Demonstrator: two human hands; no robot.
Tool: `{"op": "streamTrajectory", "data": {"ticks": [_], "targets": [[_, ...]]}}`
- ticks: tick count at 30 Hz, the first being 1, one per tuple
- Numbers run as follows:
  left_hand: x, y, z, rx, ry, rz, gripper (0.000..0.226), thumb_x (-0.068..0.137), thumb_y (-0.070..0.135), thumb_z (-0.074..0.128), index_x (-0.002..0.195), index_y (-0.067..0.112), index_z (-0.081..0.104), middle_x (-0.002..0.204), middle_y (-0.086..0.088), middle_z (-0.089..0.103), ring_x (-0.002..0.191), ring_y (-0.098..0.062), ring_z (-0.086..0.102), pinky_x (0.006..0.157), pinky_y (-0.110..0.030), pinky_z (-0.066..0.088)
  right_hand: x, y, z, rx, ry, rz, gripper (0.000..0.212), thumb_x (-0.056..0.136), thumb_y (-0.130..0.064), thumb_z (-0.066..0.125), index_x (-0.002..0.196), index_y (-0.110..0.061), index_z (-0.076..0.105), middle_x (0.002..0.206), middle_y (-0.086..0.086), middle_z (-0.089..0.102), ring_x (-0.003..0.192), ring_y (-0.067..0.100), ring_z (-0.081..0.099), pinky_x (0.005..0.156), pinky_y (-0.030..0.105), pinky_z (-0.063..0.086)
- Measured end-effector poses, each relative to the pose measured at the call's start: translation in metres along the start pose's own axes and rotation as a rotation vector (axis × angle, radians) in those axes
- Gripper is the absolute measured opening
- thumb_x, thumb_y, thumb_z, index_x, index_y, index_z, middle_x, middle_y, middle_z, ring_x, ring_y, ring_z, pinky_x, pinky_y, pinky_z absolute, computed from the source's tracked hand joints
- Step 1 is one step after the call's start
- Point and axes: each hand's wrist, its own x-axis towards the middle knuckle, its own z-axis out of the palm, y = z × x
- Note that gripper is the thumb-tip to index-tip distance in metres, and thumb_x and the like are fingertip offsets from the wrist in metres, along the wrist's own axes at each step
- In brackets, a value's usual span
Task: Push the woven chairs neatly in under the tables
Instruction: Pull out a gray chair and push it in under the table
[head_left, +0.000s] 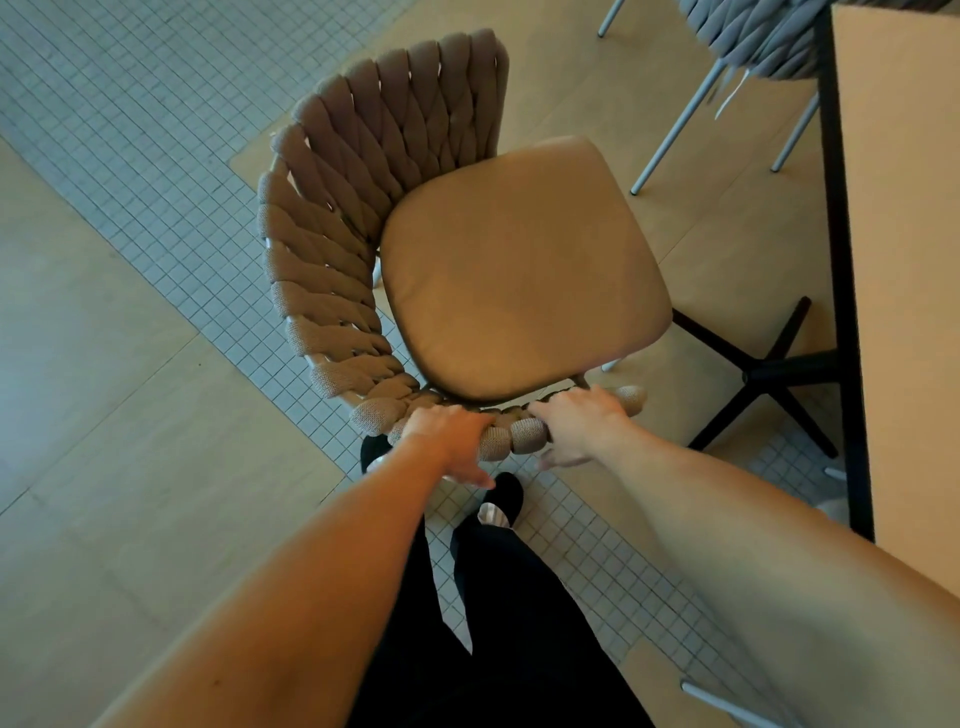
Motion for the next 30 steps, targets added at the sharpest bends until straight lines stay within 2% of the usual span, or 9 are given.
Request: {"op": "streamTrajectory", "data": {"ticks": [4,8,10,14,20,26,30], "targets": [[0.010,0.032,0.008,-0.118,0.071,-0.056,0.078,0.074,0.060,0.078,0.138,0.032,0.044,0.126,-0.001,0.063,0.115,-0.028,0.060,0.093,-0.043,0.050,-0.002,0.032,0.000,0.011,-0.014,0.051,0.060,0.075,-0.069,0.073,0.122,-0.036,0.056,0.121,0.002,0.067,0.115,0.028,0.061,0.098,0.041,0.047],[0.014,0.038,0.013,-0.052,0.160,-0.076,0.053,0.088,0.031,0.071,0.134,0.029,0.044,0.117,-0.003,0.065,0.108,-0.031,0.063,0.086,-0.044,0.051,-0.001,0.044,0.003,0.040,-0.010,0.052,0.054,0.078,-0.067,0.073,0.118,-0.033,0.060,0.117,0.002,0.068,0.112,0.027,0.063,0.089,0.037,0.049],[0.015,0.036,0.014,-0.041,0.190,-0.061,0.050,0.089,0.024,0.067,0.133,0.030,0.046,0.115,-0.003,0.066,0.106,-0.031,0.063,0.085,-0.044,0.051,-0.001,0.043,0.003,0.033,0.004,0.042,0.053,0.079,-0.066,0.073,0.118,-0.032,0.061,0.116,0.004,0.067,0.112,0.028,0.062,0.088,0.036,0.049],[0.012,0.034,0.015,-0.037,0.195,-0.036,0.052,0.090,0.021,0.063,0.137,0.032,0.045,0.115,-0.003,0.066,0.107,-0.030,0.063,0.084,-0.042,0.048,-0.004,0.039,0.006,0.063,0.009,0.063,0.047,0.081,-0.065,0.071,0.114,-0.033,0.063,0.113,0.003,0.066,0.109,0.029,0.062,0.086,0.037,0.051],[0.001,0.015,0.024,0.015,0.186,-0.005,0.057,0.091,0.022,0.061,0.142,0.037,0.039,0.119,0.001,0.065,0.109,-0.028,0.062,0.083,-0.041,0.047,-0.007,0.014,0.015,0.154,-0.010,0.084,0.044,0.081,-0.066,0.070,0.114,-0.036,0.063,0.111,0.001,0.065,0.108,0.028,0.063,0.092,0.044,0.053],[-0.017,-0.020,0.032,0.097,0.179,0.040,0.059,0.091,0.025,0.062,0.143,0.041,0.038,0.125,0.004,0.062,0.112,-0.025,0.061,0.085,-0.041,0.049,-0.001,-0.031,0.029,0.256,-0.044,0.134,0.057,0.080,-0.071,0.067,0.122,-0.032,0.059,0.120,0.005,0.060,0.115,0.032,0.057,0.096,0.050,0.050],[-0.029,-0.042,0.036,0.142,0.216,0.065,0.061,0.093,0.026,0.061,0.145,0.047,0.036,0.125,0.008,0.063,0.111,-0.020,0.061,0.084,-0.037,0.050,0.005,-0.058,0.037,0.320,-0.071,0.152,0.064,0.079,-0.075,0.066,0.123,-0.029,0.059,0.122,0.004,0.057,0.116,0.033,0.056,0.095,0.052,0.049]]}}
